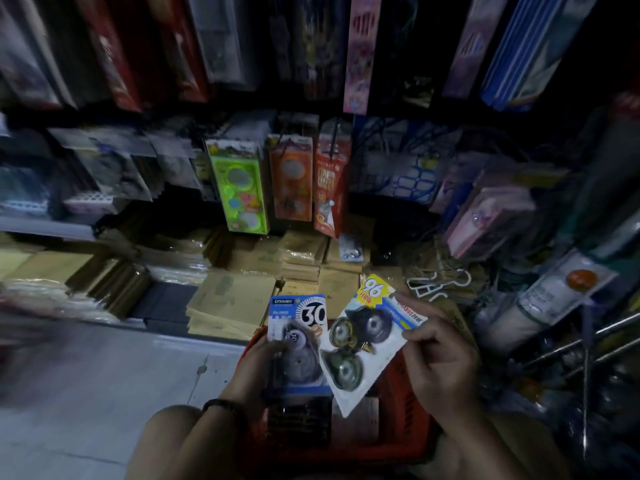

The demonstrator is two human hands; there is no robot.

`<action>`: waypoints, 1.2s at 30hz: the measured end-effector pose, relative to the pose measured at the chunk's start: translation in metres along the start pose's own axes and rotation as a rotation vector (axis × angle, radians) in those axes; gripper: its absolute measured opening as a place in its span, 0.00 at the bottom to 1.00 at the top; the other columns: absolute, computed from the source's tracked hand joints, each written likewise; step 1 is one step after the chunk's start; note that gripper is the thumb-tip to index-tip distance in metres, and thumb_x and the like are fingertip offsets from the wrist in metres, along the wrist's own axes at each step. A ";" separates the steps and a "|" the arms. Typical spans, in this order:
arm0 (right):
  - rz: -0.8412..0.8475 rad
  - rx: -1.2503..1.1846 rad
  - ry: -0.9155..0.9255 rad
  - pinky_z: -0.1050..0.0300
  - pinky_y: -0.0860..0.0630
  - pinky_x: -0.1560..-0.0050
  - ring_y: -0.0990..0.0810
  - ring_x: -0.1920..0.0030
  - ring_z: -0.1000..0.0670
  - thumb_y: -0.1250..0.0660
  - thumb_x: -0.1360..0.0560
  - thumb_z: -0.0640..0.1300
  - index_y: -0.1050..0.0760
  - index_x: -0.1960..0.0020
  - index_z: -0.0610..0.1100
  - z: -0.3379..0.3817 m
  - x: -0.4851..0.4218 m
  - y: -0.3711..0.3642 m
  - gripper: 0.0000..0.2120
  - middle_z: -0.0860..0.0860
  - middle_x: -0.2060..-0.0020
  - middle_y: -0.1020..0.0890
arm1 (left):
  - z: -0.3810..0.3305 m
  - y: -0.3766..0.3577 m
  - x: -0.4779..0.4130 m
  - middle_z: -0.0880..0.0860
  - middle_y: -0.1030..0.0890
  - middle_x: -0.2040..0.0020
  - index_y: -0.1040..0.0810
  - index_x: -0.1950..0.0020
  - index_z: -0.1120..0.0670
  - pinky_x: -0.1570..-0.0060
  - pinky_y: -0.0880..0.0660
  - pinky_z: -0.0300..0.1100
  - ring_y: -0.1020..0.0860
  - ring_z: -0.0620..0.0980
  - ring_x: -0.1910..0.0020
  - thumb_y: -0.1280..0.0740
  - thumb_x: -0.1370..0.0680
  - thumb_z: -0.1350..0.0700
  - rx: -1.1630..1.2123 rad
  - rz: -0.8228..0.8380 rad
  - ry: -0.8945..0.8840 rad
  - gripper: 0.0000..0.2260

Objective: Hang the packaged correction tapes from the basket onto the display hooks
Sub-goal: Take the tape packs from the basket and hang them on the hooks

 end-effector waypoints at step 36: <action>0.550 0.628 0.313 0.43 0.40 0.21 0.50 0.20 0.49 0.34 0.34 0.79 0.46 0.18 0.60 0.168 -0.249 -0.043 0.52 0.54 0.19 0.49 | -0.284 -0.074 0.161 0.56 0.14 0.37 0.20 0.33 0.43 0.46 0.19 0.70 0.15 0.64 0.40 0.29 0.19 0.54 0.154 0.183 -0.763 0.16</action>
Point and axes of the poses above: each hand's wrist, its own x-axis away from the middle knuckle, its own y-axis out of the back of the hand, z = x × y, the point moved 4 cm from there along -x, towards the middle knuckle
